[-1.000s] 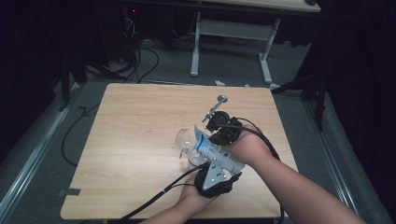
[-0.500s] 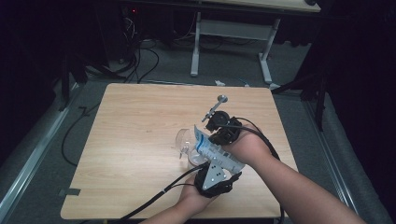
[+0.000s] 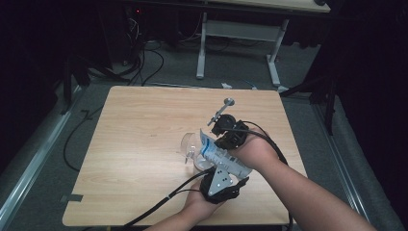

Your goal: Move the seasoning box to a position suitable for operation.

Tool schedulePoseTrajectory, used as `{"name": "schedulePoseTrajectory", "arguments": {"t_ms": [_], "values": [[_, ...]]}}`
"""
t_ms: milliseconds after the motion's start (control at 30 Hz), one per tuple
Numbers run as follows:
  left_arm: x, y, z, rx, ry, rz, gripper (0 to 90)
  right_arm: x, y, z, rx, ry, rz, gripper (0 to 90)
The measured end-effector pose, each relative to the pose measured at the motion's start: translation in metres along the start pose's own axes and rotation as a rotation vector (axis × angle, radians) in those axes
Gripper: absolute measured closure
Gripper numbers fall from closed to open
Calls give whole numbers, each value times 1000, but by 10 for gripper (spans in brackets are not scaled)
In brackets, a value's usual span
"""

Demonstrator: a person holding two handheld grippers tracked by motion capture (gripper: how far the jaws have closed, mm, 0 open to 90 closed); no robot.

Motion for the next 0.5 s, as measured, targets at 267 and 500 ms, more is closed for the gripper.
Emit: {"name": "schedulePoseTrajectory", "arguments": {"t_ms": [267, 500], "values": [[0, 0, -1, -6, -6, 1, 538, -1, 1, -1, -4, -12, -1, 900], [0, -1, -1, -8, -6, 2, 539, -1, 1, -1, -4, -12, -1, 900]]}}
Point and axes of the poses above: each handheld gripper's, and its own axes: y roughly forward along the jaws, z roughly out of its underside, x roughly to its left, the point moved 10 cm from there along y, roughly forward along the jaws, and after that the axes turned 8 degrees about y, right-handed, at the moved point
